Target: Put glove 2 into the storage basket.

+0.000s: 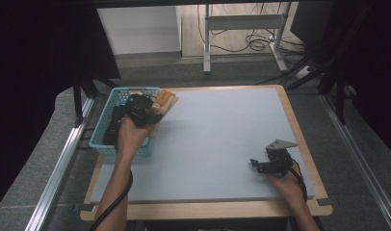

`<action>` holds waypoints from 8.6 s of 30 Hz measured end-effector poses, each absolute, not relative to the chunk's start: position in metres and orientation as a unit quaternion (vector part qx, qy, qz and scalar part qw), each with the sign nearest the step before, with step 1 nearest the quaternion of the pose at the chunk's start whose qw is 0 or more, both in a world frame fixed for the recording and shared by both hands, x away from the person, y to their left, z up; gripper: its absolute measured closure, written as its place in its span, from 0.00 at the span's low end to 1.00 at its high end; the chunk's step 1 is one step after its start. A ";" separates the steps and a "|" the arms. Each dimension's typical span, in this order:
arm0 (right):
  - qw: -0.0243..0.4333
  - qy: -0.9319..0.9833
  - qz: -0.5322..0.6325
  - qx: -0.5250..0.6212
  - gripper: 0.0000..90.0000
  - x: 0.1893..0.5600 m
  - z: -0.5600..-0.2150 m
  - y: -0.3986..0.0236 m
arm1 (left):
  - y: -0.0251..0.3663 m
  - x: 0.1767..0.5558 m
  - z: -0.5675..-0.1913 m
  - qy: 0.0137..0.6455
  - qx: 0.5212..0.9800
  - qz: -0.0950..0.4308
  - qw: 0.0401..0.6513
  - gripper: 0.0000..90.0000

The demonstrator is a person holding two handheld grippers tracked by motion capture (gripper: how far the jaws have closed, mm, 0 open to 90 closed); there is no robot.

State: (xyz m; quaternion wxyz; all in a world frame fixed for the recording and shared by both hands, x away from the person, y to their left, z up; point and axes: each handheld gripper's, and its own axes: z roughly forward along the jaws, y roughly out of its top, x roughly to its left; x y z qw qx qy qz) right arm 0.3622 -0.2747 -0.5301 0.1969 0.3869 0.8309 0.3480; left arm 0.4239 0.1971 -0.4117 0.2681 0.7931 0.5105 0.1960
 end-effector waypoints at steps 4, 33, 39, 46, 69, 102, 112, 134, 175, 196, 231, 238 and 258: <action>0.197 0.831 0.347 0.387 0.19 0.362 -0.530 -0.275 | 0.219 0.428 -0.414 0.534 0.780 0.199 0.258 0.65; 0.197 0.831 0.348 0.387 0.19 0.362 -0.530 -0.275 | 0.242 0.502 -0.498 0.611 0.766 0.093 0.176 0.58; 0.196 0.831 0.348 0.388 0.19 0.362 -0.530 -0.275 | 0.250 0.501 -0.494 0.630 0.745 0.069 0.207 0.17; 0.197 0.831 0.348 0.387 0.19 0.362 -0.530 -0.275 | 0.265 0.482 -0.442 0.616 0.735 0.111 0.262 0.19; 0.196 0.831 0.348 0.388 0.19 0.362 -0.530 -0.275 | 0.274 0.491 -0.491 0.643 0.726 0.121 0.211 0.78; 0.197 0.831 0.348 0.387 0.19 0.362 -0.530 -0.275 | 0.296 0.442 -0.454 0.600 0.719 0.184 0.298 0.20; 0.198 0.831 0.347 0.387 0.19 0.362 -0.530 -0.275 | 0.294 0.431 -0.449 0.583 0.729 0.187 0.306 0.11; 0.198 0.831 0.347 0.387 0.19 0.362 -0.530 -0.274 | 0.283 0.403 -0.439 0.542 0.749 0.173 0.340 0.01; 0.200 0.831 0.347 0.387 0.19 0.362 -0.530 -0.274 | 0.232 0.364 -0.443 0.466 0.783 0.178 0.372 0.00; 0.201 0.831 0.347 0.386 0.19 0.362 -0.530 -0.274 | 0.200 0.355 -0.448 0.433 0.795 0.168 0.391 0.00; 0.201 0.831 0.347 0.386 0.19 0.362 -0.530 -0.274 | 0.121 0.342 -0.464 0.361 0.817 0.144 0.426 0.00; 0.201 0.831 0.347 0.386 0.19 0.362 -0.530 -0.274 | 0.107 0.337 -0.476 0.348 0.824 0.138 0.424 0.00; 0.202 0.831 0.347 0.386 0.19 0.362 -0.530 -0.274 | 0.090 0.327 -0.516 0.341 0.836 0.129 0.410 0.00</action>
